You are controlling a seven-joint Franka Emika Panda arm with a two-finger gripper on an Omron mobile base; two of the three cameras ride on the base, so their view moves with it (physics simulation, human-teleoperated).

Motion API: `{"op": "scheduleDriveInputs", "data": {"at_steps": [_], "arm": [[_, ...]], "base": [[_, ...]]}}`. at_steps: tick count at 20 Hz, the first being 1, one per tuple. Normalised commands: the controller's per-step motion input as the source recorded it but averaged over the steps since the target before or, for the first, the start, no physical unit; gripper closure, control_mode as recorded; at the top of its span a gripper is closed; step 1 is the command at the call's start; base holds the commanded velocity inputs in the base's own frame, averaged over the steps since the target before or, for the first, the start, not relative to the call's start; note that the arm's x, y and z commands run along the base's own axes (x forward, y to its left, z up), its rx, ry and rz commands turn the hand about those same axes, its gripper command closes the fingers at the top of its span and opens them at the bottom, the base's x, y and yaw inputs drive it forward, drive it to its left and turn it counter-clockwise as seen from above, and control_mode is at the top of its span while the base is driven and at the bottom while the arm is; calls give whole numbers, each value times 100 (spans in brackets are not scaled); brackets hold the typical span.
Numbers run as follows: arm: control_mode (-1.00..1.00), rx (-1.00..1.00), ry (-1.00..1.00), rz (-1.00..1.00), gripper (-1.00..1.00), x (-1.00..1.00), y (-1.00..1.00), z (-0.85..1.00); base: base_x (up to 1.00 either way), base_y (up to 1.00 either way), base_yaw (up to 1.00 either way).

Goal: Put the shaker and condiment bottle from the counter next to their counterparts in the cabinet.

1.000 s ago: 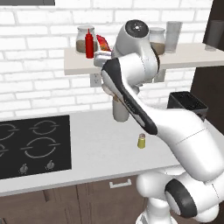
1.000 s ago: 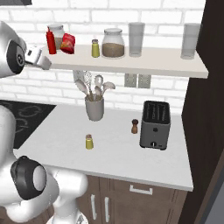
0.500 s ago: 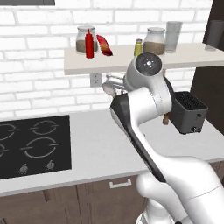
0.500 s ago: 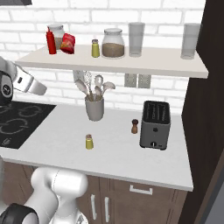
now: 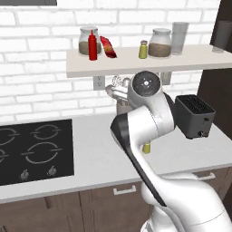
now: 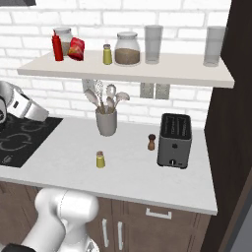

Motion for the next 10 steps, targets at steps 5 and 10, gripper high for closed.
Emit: {"op": "scheduleDriveInputs", "data": {"at_steps": [5,10], "arm": [[-100,0,0,-13,-100,-10,-10,-27],[-100,0,0,-13,-100,-5,-11,-35]], "base": [[0,0,0],[0,0,0]]}}
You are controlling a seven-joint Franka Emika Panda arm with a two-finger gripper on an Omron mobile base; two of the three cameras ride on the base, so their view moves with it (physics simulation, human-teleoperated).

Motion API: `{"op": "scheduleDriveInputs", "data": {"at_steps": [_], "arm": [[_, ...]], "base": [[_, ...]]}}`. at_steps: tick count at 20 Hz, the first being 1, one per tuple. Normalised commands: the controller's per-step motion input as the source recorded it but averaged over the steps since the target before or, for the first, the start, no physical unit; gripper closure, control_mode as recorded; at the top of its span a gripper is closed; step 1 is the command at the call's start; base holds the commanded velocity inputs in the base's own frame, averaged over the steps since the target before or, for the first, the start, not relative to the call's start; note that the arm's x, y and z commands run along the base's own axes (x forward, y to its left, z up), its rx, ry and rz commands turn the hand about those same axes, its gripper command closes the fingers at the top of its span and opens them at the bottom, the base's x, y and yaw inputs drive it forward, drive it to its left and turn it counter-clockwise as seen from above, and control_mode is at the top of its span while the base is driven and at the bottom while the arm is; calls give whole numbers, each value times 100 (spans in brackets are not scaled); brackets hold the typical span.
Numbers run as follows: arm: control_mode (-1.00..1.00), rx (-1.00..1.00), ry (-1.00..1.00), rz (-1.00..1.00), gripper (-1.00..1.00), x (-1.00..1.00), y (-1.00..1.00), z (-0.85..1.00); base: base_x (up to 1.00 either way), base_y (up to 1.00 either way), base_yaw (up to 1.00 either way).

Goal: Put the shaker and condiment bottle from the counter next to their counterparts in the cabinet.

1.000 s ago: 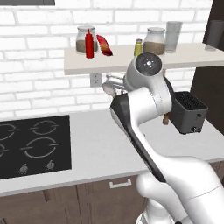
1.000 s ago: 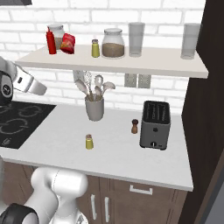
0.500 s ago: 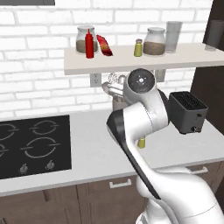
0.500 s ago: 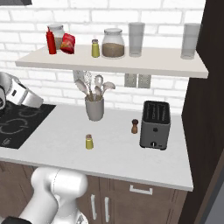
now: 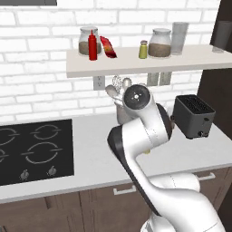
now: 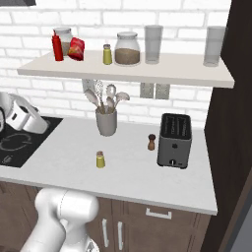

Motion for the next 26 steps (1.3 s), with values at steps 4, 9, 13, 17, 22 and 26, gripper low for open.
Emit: {"op": "scheduleDriveInputs", "data": {"at_steps": [4,9,13,17,22,26], "arm": [[-100,0,0,-12,-100,0,-13,-43],[-100,0,0,-14,-100,0,-13,-50],[-100,0,0,-19,-100,0,-16,-58],[-100,0,0,-18,-100,0,-15,-51],[-100,0,0,-18,-100,6,-14,-52],[-100,-1,0,-10,-100,0,-2,-56]], "base": [[0,0,0],[0,0,0],[0,0,0],[0,0,0],[0,0,0],[0,0,0]]}}
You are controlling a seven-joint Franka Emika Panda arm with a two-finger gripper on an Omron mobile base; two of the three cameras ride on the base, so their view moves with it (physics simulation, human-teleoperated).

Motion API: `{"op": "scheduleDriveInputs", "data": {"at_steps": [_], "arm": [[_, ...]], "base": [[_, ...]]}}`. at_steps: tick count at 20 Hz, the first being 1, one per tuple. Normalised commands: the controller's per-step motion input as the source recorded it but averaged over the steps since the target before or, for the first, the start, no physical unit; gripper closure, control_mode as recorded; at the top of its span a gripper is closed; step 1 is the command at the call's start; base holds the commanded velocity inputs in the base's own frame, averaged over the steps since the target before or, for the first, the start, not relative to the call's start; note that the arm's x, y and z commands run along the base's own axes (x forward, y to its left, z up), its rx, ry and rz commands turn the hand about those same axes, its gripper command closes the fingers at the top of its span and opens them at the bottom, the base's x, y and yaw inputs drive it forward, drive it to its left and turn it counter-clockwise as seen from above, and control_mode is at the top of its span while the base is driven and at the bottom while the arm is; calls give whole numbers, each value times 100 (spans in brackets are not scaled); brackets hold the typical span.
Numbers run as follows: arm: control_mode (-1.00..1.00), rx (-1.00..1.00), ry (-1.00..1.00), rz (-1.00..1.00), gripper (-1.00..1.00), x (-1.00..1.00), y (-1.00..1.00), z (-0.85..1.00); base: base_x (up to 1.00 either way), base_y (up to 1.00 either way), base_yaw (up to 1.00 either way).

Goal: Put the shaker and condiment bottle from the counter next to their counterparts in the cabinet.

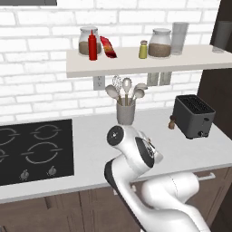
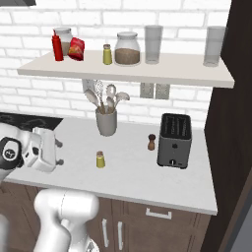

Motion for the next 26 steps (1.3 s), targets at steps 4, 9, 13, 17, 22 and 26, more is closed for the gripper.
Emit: {"op": "scheduleDriveInputs", "data": {"at_steps": [4,9,13,17,22,26], "arm": [[-100,-2,2,-5,-100,4,0,-39],[-100,-6,4,-10,-100,19,0,-32],[-100,-8,5,-10,-100,27,0,-34],[-100,-11,6,-10,-100,42,0,-31],[-100,-8,2,-6,-100,50,0,-12],[-100,-9,2,-3,-100,21,0,-1]], "base": [[0,0,0],[0,0,0],[0,0,0],[0,0,0],[0,0,0],[0,0,0]]}}
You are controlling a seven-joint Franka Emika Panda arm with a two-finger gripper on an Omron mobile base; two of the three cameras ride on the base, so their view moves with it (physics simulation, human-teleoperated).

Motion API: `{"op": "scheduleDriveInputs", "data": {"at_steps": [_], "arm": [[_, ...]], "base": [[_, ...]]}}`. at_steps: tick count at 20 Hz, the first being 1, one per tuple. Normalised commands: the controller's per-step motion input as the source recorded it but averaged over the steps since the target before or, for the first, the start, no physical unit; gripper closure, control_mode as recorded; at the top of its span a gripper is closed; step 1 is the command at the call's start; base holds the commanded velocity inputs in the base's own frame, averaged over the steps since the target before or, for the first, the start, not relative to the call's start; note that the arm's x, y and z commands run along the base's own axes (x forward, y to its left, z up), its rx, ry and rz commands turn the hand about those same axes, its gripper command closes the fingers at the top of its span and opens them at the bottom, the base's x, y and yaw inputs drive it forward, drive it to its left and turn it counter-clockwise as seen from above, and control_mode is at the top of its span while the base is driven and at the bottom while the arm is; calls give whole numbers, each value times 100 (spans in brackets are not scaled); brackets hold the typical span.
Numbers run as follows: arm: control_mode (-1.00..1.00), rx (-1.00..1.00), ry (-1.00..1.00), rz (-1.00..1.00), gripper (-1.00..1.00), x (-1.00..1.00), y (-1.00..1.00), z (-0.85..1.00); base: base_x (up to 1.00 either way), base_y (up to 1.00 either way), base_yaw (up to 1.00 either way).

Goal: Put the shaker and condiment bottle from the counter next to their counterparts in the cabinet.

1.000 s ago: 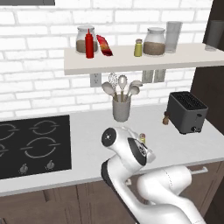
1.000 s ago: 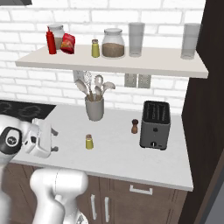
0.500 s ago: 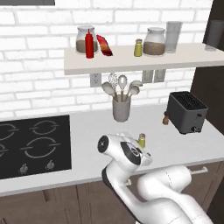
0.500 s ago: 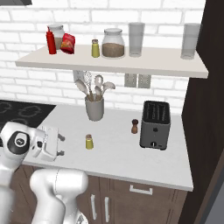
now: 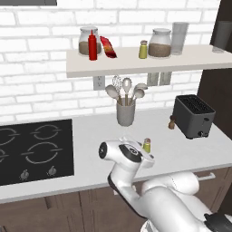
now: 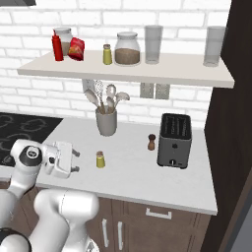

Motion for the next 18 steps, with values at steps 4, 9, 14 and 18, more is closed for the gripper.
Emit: {"op": "scheduleDriveInputs", "data": {"at_steps": [4,9,14,18], "arm": [[-100,-8,0,0,-100,0,0,-1],[-100,-3,1,0,-100,12,0,0],[-100,0,1,0,-100,11,-3,0],[-100,0,0,0,-100,0,-5,0]], "base": [[0,0,0],[0,0,0],[0,0,0],[0,0,0]]}}
